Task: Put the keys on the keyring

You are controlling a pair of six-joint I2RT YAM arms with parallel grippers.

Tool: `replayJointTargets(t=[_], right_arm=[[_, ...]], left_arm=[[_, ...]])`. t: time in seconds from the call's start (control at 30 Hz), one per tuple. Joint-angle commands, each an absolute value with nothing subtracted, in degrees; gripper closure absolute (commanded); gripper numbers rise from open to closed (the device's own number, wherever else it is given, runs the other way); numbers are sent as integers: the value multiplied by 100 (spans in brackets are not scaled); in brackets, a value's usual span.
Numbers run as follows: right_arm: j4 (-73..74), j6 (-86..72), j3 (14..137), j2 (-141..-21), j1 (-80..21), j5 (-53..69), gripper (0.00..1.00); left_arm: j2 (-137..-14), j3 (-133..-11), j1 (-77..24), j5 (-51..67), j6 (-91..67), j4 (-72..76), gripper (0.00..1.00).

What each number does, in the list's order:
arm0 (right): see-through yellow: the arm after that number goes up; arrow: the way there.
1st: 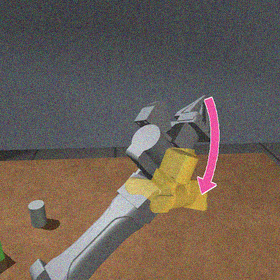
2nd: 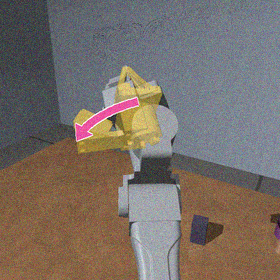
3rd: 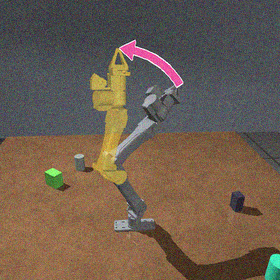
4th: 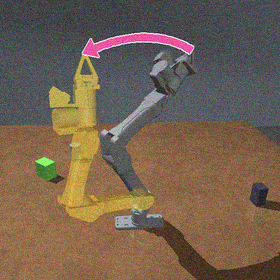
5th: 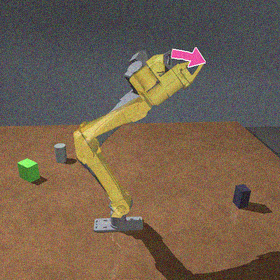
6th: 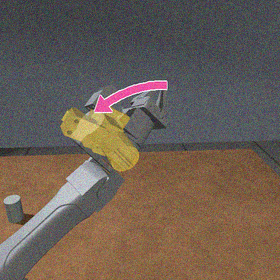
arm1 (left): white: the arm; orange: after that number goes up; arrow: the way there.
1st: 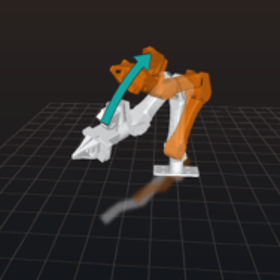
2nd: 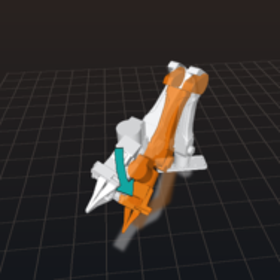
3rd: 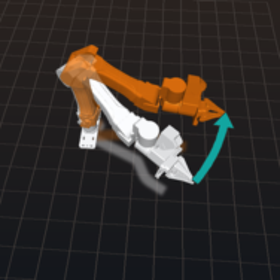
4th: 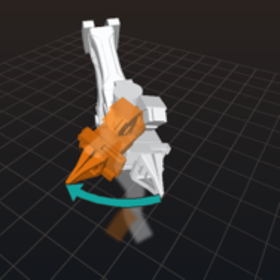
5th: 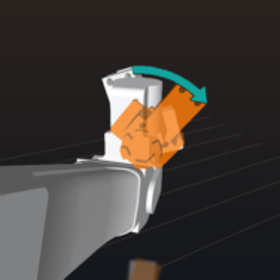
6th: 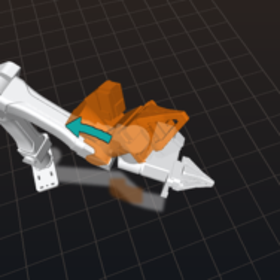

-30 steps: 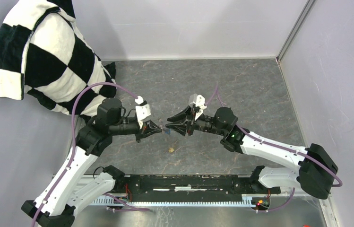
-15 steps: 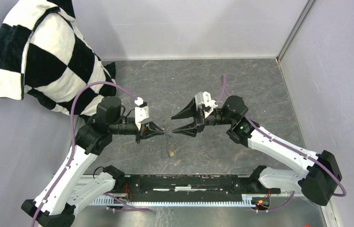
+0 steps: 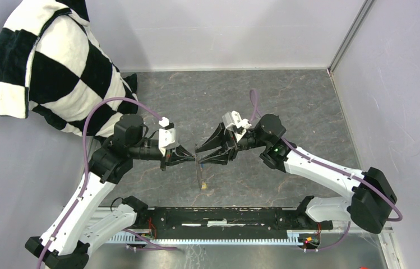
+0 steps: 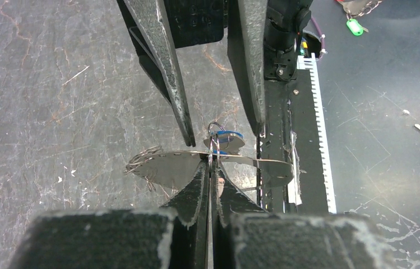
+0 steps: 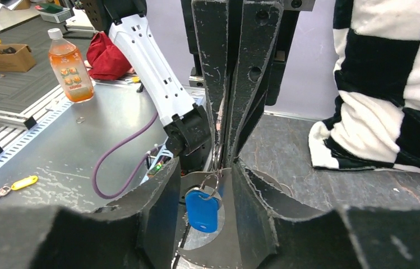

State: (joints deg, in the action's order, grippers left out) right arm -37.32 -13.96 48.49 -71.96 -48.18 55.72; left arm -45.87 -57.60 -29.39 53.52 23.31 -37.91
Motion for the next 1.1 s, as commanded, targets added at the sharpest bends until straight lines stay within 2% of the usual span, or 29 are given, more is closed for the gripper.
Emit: replayJointTargets(t=[0.0, 0.17, 0.27, 0.33, 0.5, 0.57, 0.8, 1.07], right_arm=[[-4045, -1491, 5149, -7299, -4862, 5659, 60], [-4043, -1582, 5206, -7458, -4886, 5695, 78], [-4019, -1570, 5207, -7458, -4897, 5659, 99], [-3511, -1294, 5310, -7418, -4890, 5539, 100], [-808, 393, 6026, -7343, -4907, 4906, 99], [148, 873, 6355, -7405, -4914, 4613, 100], [1796, 1640, 7224, -7788, -5146, 4001, 100], [2251, 1766, 7660, -8055, -5294, 3938, 100]], left_arm=[[-4545, -6029, -2966, 5624, 2540, -3579, 98], [-4534, -6030, -2966, 5658, 2543, -3590, 98], [-4520, -6008, -2962, 5653, 2598, -3654, 98], [-4536, -5988, -2963, 5538, 2713, -3787, 97], [-4687, -6074, -2962, 4968, 3233, -4461, 57], [-4784, -6184, -2962, 4866, 3507, -4720, 50], [-5197, -6599, -2962, 4649, 3845, -4893, 50], [-5508, -6749, -2962, 4523, 3894, -4904, 55]])
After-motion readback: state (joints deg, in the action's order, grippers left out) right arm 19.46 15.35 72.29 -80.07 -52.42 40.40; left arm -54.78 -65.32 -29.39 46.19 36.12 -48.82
